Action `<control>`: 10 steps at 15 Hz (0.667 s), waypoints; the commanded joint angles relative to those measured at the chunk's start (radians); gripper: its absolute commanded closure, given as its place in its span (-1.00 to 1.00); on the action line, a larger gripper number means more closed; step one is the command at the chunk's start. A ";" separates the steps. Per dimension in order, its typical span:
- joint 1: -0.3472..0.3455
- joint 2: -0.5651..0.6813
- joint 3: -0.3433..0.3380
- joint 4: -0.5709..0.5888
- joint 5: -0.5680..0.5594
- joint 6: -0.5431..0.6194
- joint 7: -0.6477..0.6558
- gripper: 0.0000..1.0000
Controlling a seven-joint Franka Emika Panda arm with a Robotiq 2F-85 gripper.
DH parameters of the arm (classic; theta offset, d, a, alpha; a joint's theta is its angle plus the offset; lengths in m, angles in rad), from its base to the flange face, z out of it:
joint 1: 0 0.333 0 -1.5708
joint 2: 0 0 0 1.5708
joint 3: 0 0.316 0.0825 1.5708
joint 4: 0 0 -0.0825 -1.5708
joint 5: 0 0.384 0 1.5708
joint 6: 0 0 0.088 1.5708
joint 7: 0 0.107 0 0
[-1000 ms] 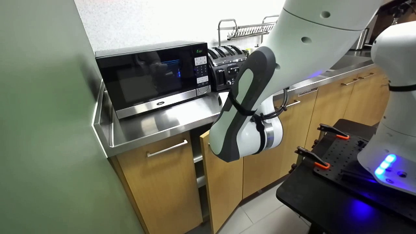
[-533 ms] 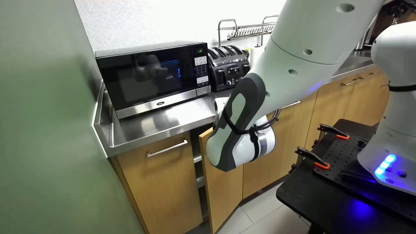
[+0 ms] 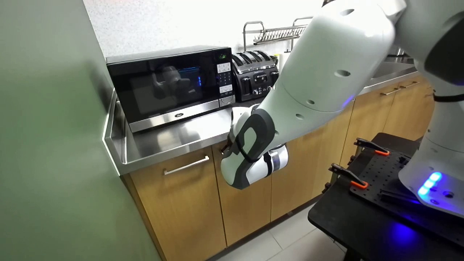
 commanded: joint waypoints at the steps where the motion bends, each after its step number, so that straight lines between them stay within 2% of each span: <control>1: -0.028 0.025 0.000 0.017 -0.022 0.019 0.038 1.00; 8: -0.004 -0.270 0.018 -0.124 -0.034 0.012 0.123 1.00; 10: 0.019 -0.354 0.001 -0.193 0.000 -0.016 0.124 1.00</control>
